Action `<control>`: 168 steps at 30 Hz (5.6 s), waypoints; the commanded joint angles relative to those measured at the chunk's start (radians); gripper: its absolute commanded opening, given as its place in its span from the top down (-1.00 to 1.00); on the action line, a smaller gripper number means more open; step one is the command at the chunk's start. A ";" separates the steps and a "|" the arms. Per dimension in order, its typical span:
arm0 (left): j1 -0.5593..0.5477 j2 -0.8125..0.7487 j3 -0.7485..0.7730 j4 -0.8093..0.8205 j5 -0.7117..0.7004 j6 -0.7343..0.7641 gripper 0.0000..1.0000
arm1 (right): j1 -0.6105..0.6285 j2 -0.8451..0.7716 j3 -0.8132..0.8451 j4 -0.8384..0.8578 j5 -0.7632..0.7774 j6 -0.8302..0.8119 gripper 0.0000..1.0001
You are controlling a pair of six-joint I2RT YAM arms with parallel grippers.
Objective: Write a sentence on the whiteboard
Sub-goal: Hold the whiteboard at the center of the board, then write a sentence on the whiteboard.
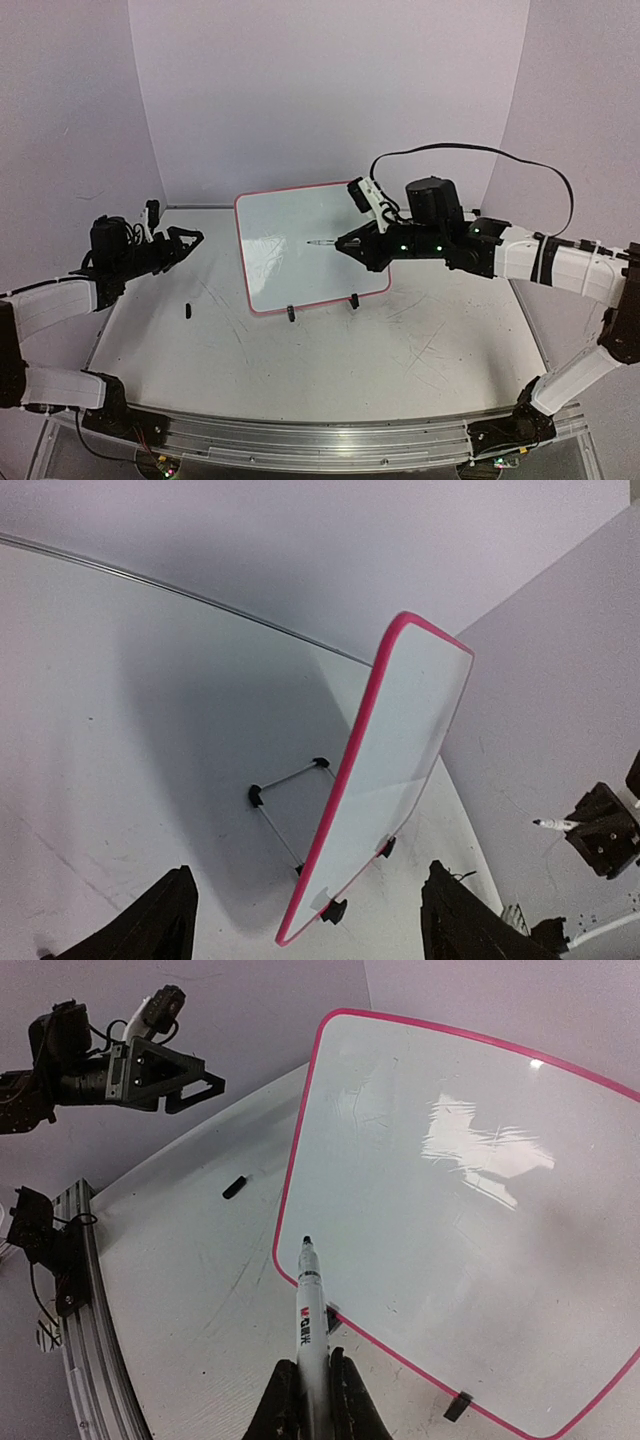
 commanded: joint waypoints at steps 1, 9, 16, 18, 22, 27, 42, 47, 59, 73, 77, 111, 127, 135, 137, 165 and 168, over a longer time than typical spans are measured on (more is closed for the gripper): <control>0.002 0.114 0.057 0.194 0.207 0.012 -0.53 | 0.062 0.095 0.148 0.043 0.127 -0.048 1.00; -0.002 0.242 0.101 0.308 0.240 0.014 -0.52 | 0.163 0.324 0.434 0.012 0.296 -0.219 1.00; -0.047 0.418 0.154 0.482 0.314 -0.023 -0.24 | 0.171 0.488 0.625 -0.019 0.371 -0.271 1.00; -0.068 0.457 0.193 0.492 0.324 -0.011 -0.21 | 0.171 0.527 0.671 -0.038 0.396 -0.280 1.00; -0.089 0.516 0.238 0.522 0.351 0.003 -0.14 | 0.171 0.566 0.716 -0.052 0.401 -0.295 1.00; -0.094 0.583 0.275 0.552 0.379 -0.003 0.00 | 0.171 0.592 0.747 -0.061 0.397 -0.302 1.00; -0.095 0.652 0.307 0.628 0.429 0.003 0.63 | 0.170 0.656 0.841 -0.073 0.443 -0.319 1.00; -0.094 0.683 0.313 0.628 0.432 0.023 0.75 | 0.171 0.667 0.850 -0.074 0.437 -0.317 1.00; -0.095 0.690 0.296 0.628 0.431 0.105 1.00 | 0.170 0.693 0.880 -0.070 0.435 -0.296 1.00; -0.095 0.684 0.295 0.628 0.436 0.115 1.00 | 0.170 0.720 0.916 -0.077 0.468 -0.293 1.00; -0.095 0.681 0.296 0.628 0.437 0.115 1.00 | 0.170 0.722 0.917 -0.081 0.473 -0.294 1.00; -0.095 0.661 0.299 0.628 0.442 0.114 1.00 | 0.167 0.711 0.858 -0.105 0.469 -0.261 1.00; -0.095 0.660 0.299 0.628 0.446 0.112 1.00 | 0.172 0.661 0.777 -0.099 0.441 -0.227 1.00; -0.095 0.662 0.301 0.628 0.446 0.111 1.00 | 0.172 0.626 0.767 -0.079 0.433 -0.222 1.00; -0.095 0.664 0.301 0.628 0.447 0.109 1.00 | 0.172 0.604 0.747 -0.046 0.427 -0.219 1.00; -0.095 0.665 0.309 0.628 0.456 0.106 1.00 | 0.165 0.720 0.931 -0.086 0.436 -0.230 1.00; -0.095 0.665 0.309 0.628 0.457 0.105 1.00 | 0.165 0.722 0.927 -0.093 0.432 -0.228 1.00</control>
